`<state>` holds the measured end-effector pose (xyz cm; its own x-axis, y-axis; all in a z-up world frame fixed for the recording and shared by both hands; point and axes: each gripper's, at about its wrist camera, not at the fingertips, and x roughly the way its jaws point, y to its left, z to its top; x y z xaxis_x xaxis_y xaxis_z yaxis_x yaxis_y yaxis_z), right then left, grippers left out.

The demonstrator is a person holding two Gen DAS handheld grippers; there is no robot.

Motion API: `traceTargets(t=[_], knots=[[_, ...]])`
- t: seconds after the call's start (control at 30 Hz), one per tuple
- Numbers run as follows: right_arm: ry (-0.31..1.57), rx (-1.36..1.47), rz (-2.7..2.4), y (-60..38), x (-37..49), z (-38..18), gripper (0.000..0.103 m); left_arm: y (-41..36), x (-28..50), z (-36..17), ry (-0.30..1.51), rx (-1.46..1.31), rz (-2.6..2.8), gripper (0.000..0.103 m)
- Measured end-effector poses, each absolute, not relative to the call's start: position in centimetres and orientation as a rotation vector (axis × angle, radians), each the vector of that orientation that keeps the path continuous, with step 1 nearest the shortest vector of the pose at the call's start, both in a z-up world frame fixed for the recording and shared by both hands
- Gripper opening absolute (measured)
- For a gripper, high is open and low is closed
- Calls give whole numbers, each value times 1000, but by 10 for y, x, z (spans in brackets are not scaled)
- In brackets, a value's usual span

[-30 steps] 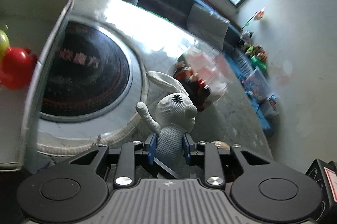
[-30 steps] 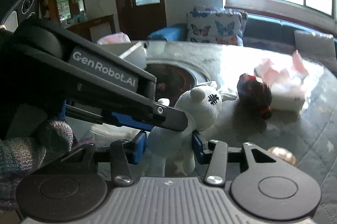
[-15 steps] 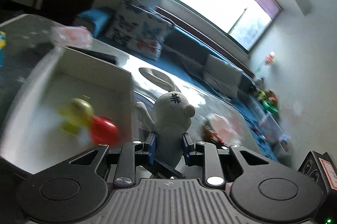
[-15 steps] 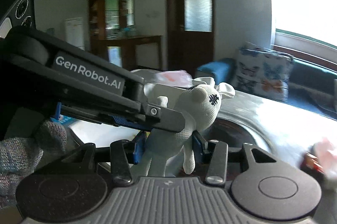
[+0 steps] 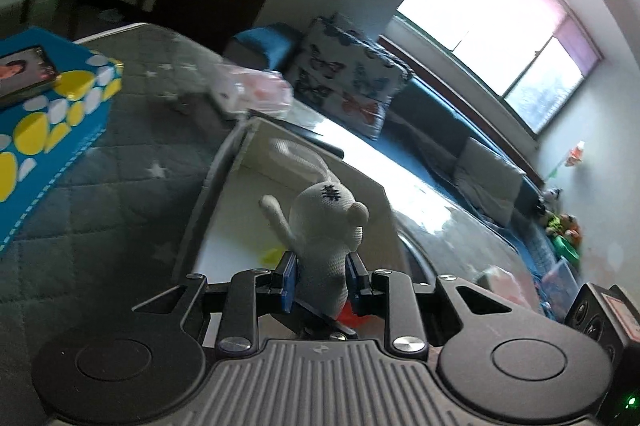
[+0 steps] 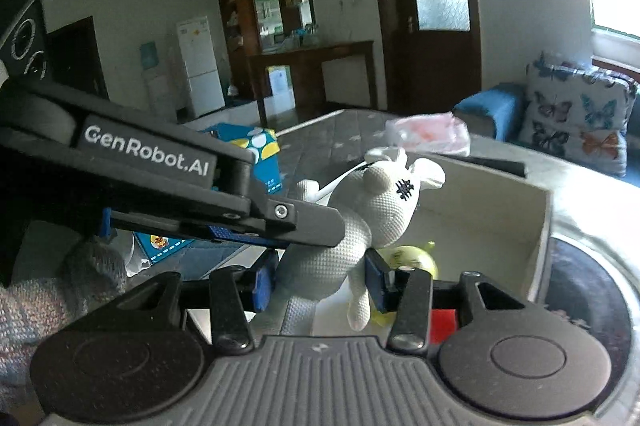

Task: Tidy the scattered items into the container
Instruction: 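Lift the white rabbit plush with the left tool into the box, then open the left tool to drop the rabbit and withdraw from the box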

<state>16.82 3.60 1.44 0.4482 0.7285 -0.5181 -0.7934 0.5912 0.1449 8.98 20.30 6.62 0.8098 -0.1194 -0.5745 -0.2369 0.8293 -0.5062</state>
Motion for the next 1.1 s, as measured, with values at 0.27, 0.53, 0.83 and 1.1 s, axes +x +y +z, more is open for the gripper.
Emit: traceTargets(t=[0.27, 0.53, 0.83, 1.1], knots=[[636, -131, 957, 41, 171, 0, 52, 217, 85, 55, 655, -645, 111, 31], [599, -119, 939, 17, 149, 7, 61, 205, 76, 57, 644, -663, 85, 32], [528, -145, 892, -24, 118, 22, 65, 177, 62, 61, 644, -651, 68, 32], [517, -123, 803, -71, 97, 20, 66, 140, 57, 62, 662, -629, 5, 32]])
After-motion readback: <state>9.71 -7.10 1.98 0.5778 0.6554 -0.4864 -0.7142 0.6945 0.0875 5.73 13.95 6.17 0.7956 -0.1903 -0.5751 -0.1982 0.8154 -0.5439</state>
